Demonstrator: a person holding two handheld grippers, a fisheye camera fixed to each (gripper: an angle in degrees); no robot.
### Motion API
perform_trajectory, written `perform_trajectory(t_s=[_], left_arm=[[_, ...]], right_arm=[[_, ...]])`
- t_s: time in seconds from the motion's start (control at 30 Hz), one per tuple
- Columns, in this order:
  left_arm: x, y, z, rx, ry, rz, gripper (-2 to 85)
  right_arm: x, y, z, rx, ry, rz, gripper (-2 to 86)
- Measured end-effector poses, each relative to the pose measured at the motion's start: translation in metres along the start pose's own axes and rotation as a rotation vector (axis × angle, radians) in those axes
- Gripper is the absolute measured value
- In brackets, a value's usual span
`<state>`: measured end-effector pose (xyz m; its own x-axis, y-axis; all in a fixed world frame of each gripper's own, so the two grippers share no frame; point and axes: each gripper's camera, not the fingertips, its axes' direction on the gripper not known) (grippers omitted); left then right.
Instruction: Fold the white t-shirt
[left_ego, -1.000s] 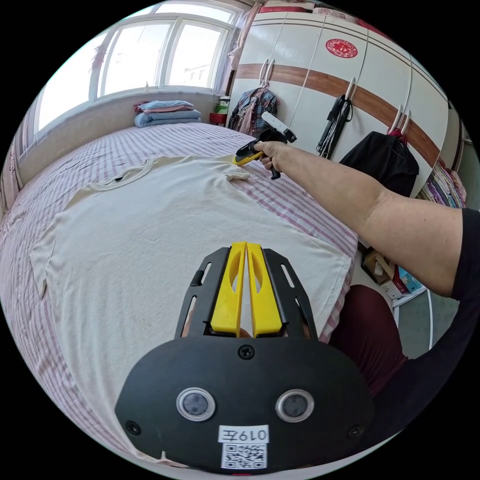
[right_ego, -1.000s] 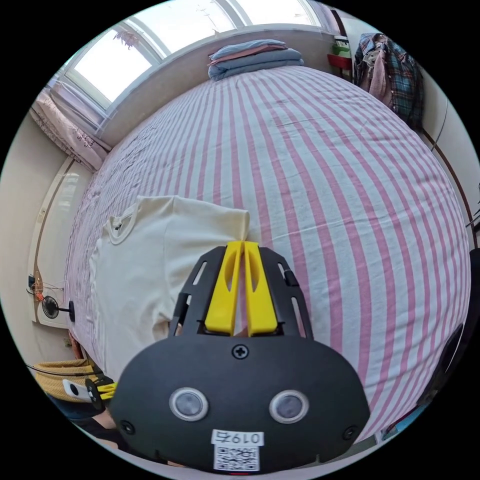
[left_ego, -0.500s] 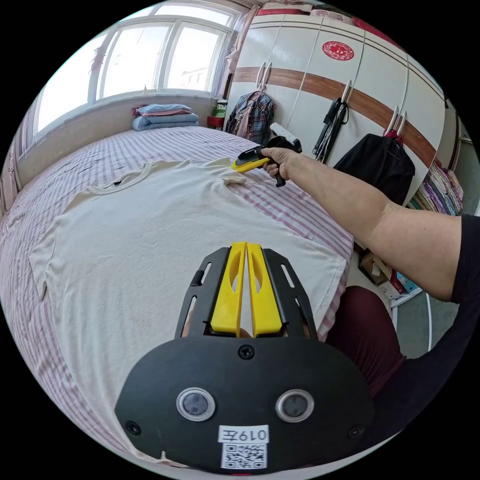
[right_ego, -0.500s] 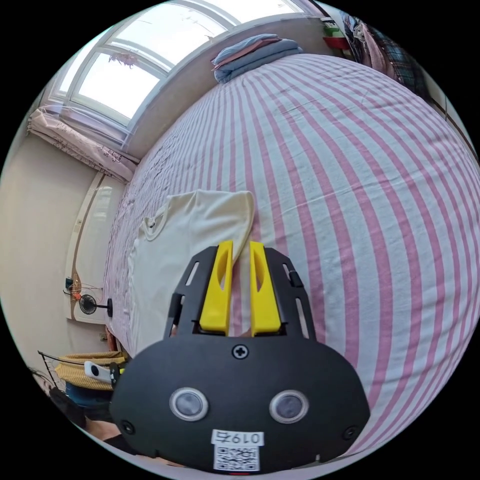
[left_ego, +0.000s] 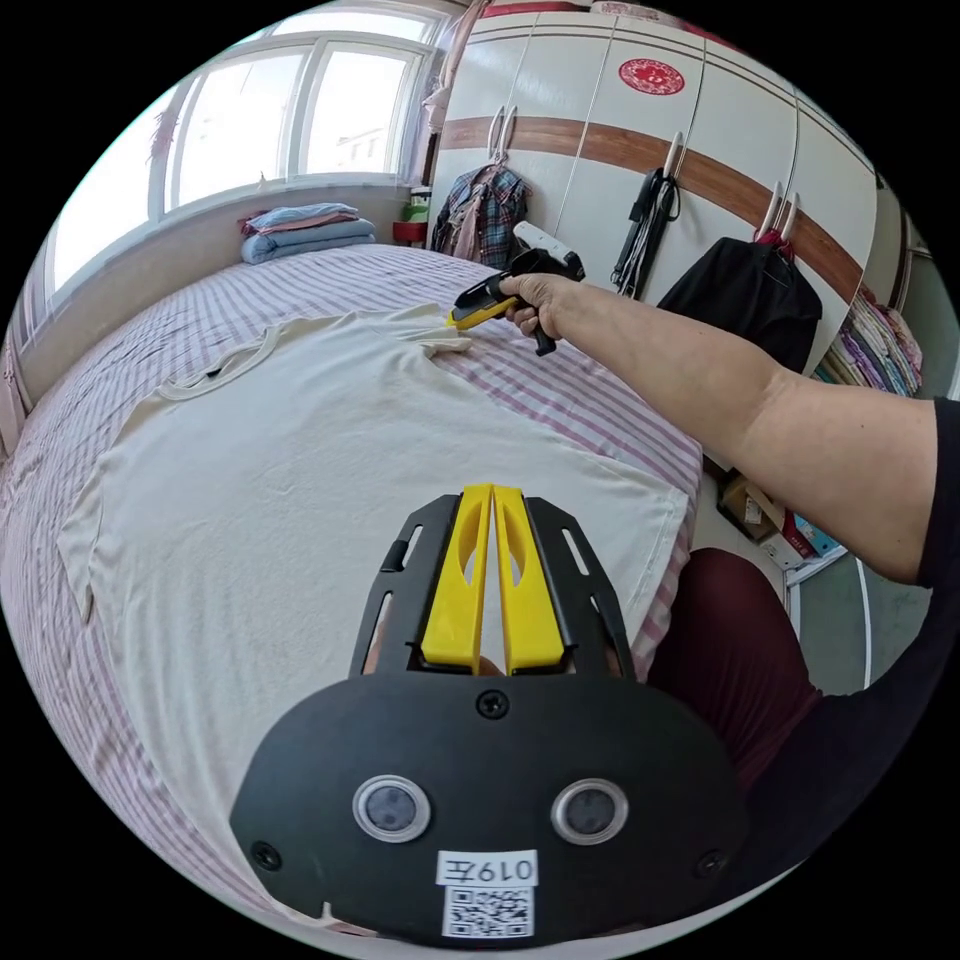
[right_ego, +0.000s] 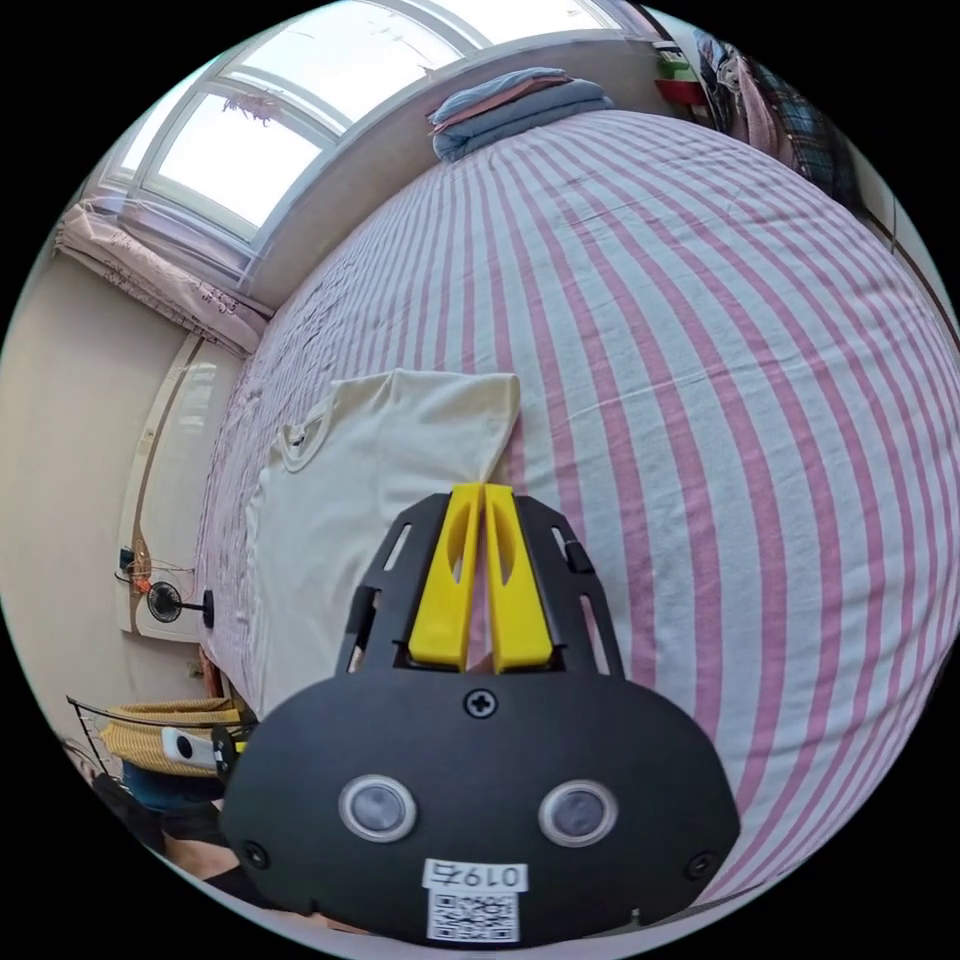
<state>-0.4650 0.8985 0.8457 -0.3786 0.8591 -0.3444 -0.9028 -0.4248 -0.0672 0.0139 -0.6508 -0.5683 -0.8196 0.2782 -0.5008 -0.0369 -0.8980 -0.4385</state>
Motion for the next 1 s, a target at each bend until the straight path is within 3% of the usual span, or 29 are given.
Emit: perform_trajectory(t_s=[0.2, 0.4, 0.63, 1.0], left_arm=[[0.018, -0.01, -0.001, 0.061, -0.064, 0.015, 1.3], [0.029, -0.1, 0.011, 0.204, -0.086, 0.197, 1.7], [0.063, -0.19, 0.128, 0.034, -0.25, 0.617, 3.2], [0.072, -0.226, 0.179, -0.084, -0.278, 0.752, 1.5]], right_arm=[[0.004, 0.012, -0.022, 0.094, -0.031, -0.06, 6.3], [0.03, -0.01, -0.043, 0.122, -0.024, -0.106, 8.1], [0.038, -0.045, -0.026, 0.039, -0.052, -0.176, 11.4], [0.058, -0.054, -0.027, 0.042, -0.154, -0.206, 11.1]])
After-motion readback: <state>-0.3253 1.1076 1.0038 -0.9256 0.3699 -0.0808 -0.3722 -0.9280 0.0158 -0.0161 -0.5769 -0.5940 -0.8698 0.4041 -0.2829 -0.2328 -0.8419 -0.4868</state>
